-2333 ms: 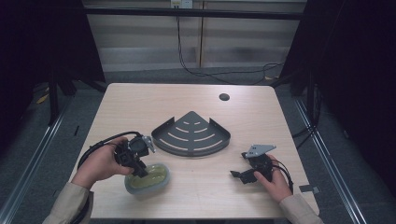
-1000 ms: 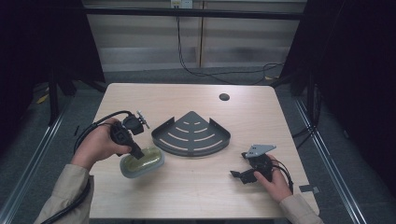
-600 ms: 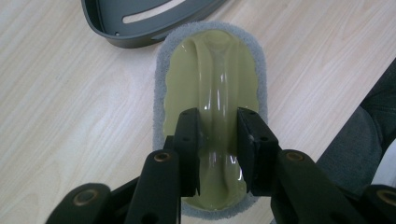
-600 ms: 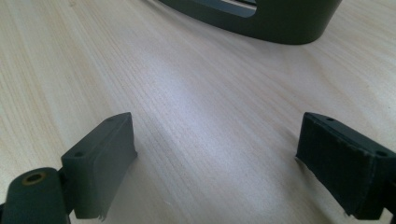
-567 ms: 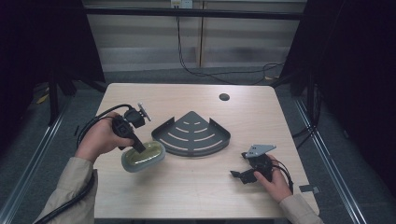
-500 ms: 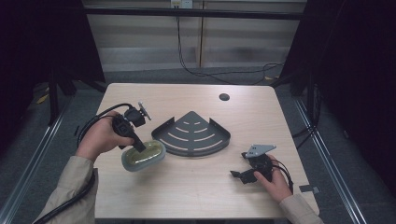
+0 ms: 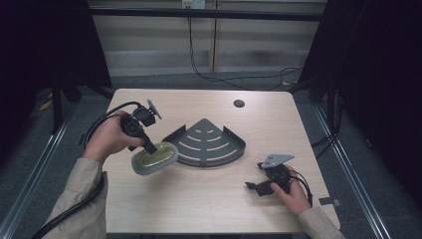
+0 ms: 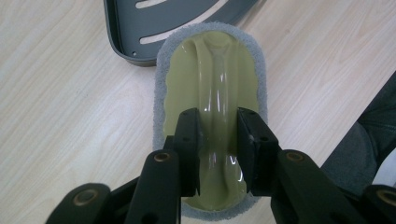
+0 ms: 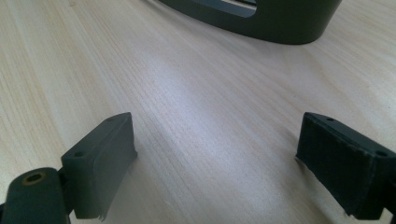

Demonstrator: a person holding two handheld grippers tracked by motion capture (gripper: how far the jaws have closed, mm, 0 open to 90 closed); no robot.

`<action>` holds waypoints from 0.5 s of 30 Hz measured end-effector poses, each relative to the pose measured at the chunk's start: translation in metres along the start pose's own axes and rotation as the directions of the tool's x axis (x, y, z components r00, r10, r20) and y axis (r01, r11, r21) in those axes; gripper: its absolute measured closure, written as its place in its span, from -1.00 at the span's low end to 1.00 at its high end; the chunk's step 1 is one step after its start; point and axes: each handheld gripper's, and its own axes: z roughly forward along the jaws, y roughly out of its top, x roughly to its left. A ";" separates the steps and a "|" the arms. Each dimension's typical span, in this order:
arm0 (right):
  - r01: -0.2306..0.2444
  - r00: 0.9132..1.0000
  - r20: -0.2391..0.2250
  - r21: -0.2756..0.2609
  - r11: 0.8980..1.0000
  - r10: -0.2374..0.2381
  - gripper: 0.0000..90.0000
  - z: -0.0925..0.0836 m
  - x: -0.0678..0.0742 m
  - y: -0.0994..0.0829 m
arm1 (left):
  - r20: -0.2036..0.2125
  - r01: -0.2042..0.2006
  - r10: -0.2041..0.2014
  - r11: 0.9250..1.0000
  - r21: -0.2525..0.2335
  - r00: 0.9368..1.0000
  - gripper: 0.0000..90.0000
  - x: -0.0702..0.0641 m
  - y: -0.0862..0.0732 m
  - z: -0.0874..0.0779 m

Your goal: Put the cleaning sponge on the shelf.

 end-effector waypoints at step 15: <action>0.000 1.000 0.000 0.000 1.000 0.000 -0.76 0.000 0.000 0.000 | -0.011 0.019 -0.020 1.000 -0.015 1.000 0.57 0.010 0.011 -0.004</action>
